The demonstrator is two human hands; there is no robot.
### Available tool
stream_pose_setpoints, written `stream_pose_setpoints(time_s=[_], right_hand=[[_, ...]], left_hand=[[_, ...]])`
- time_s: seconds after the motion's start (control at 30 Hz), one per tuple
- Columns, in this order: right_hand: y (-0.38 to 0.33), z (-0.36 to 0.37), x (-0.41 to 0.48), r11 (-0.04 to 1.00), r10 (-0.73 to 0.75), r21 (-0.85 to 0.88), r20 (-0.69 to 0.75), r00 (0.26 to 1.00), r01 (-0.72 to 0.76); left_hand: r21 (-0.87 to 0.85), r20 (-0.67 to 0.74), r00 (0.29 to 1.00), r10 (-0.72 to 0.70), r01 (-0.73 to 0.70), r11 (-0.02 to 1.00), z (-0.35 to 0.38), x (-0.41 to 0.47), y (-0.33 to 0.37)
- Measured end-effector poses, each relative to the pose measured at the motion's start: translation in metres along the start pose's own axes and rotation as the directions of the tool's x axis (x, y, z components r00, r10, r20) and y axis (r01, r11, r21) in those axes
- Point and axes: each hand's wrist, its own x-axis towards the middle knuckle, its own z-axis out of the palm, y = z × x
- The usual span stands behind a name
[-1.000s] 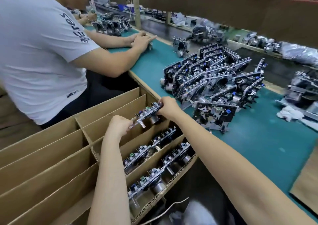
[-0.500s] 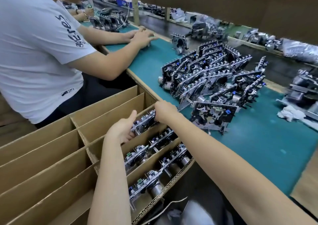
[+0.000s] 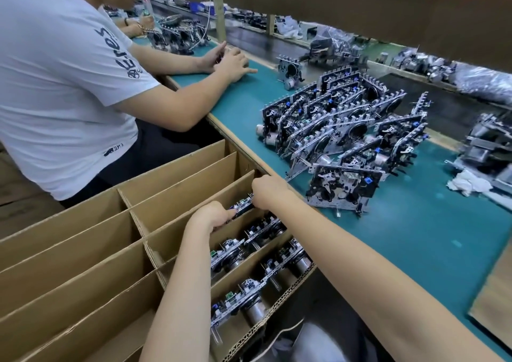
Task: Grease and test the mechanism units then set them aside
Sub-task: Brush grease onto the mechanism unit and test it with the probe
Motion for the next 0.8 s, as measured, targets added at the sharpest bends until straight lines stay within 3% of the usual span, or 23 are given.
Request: stream_pose_setpoints(time_s=[0.13,0.2,0.3,0.37,0.43,0.53,0.6,0.7,0.8], right_hand=[[0.005,-0.013,-0.011,0.963,0.064,0.265,-0.097,0.993,-0.036],[0.011,-0.028,-0.021,0.924,0.076,0.382,-0.216,0.973,0.013],[0.027,-0.06,-0.041,0.838,0.099,0.53,-0.381,0.919,0.129],[0.043,-0.08,-0.059,0.799,0.11,0.564,-0.48,0.87,0.21],[0.059,-0.094,-0.078,0.771,0.113,0.571,-0.558,0.822,0.282],[0.083,-0.1,-0.104,0.77,0.142,0.572,-0.586,0.798,0.282],[0.101,-0.097,-0.117,0.777,0.177,0.581,-0.571,0.802,0.242],[0.13,-0.087,-0.135,0.763,0.267,0.623,-0.543,0.796,0.17],[0.157,-0.075,-0.155,0.684,0.376,0.715,-0.516,0.77,0.145]], left_hand=[[-0.012,-0.069,0.997,0.046,-0.047,0.999,0.005,-0.004,0.012],[-0.066,-0.21,0.976,0.054,-0.069,0.995,0.004,-0.01,0.021],[-0.194,-0.539,0.83,0.145,-0.29,0.937,0.0,-0.03,0.045],[-0.161,-0.645,0.695,0.317,-0.529,0.833,-0.001,-0.049,0.068],[-0.12,-0.596,0.622,0.508,-0.695,0.709,0.002,-0.065,0.094],[-0.083,-0.308,0.611,0.73,-0.781,0.619,0.018,-0.082,0.13],[0.06,-0.153,0.613,0.775,-0.777,0.627,0.032,-0.086,0.147],[0.37,-0.112,0.602,0.791,-0.714,0.595,0.041,-0.092,0.16],[0.304,-0.108,0.56,0.821,-0.768,0.564,0.047,-0.098,0.16]])
